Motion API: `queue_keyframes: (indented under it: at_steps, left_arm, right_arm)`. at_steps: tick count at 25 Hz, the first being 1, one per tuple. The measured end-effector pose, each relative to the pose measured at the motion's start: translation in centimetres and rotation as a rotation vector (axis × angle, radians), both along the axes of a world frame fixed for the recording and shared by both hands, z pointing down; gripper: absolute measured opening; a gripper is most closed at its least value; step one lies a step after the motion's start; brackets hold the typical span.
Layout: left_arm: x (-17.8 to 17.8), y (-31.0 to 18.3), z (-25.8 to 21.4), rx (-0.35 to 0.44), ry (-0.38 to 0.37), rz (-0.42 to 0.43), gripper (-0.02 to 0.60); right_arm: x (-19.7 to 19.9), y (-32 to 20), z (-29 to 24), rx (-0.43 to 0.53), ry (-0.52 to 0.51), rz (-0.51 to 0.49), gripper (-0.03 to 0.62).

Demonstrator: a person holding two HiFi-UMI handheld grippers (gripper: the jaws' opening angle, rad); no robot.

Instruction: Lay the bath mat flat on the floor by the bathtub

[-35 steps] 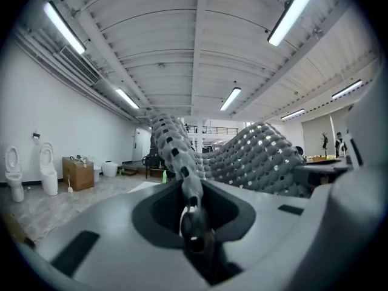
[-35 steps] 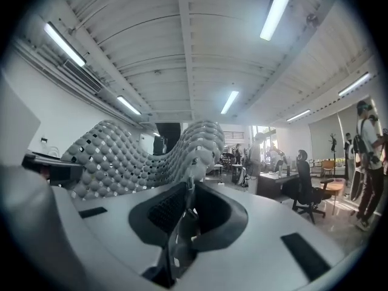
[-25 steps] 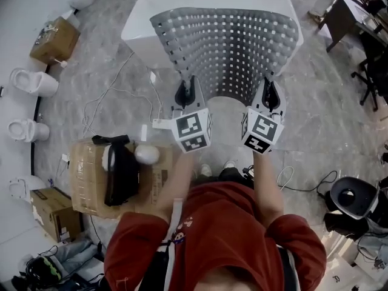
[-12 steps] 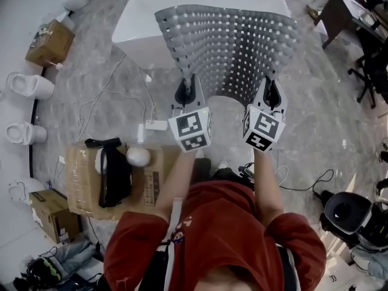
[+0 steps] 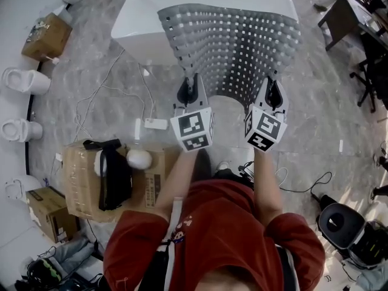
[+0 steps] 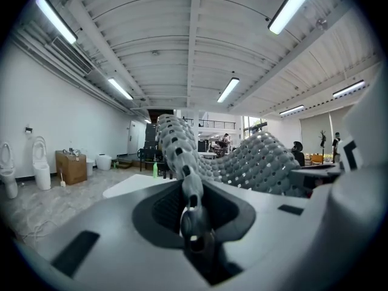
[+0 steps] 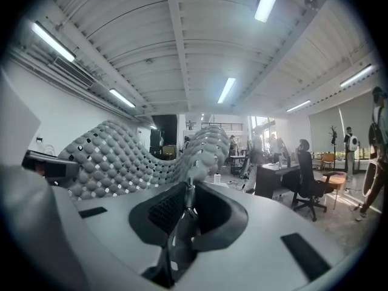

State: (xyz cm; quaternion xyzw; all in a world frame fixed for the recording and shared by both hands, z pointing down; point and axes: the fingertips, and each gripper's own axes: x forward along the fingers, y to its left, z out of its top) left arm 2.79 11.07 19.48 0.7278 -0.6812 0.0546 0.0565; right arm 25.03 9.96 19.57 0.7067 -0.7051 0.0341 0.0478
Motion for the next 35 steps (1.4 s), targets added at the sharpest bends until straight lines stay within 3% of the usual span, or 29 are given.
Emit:
queue_keyframes:
  at_steps: [20,35]
  left_arm:
    - [-13.3,-12.6,5.8,-0.126,0.061,-0.021,0.074]
    - [-18.8,-17.4,12.6,-0.279,0.071,-0.039,0.075]
  right_arm:
    - [-11.8,-12.9,5.1,-0.133,0.053,0.004,0.054]
    - [-15.9,-17.7,11.5,-0.290,0.076,0.017,0.054]
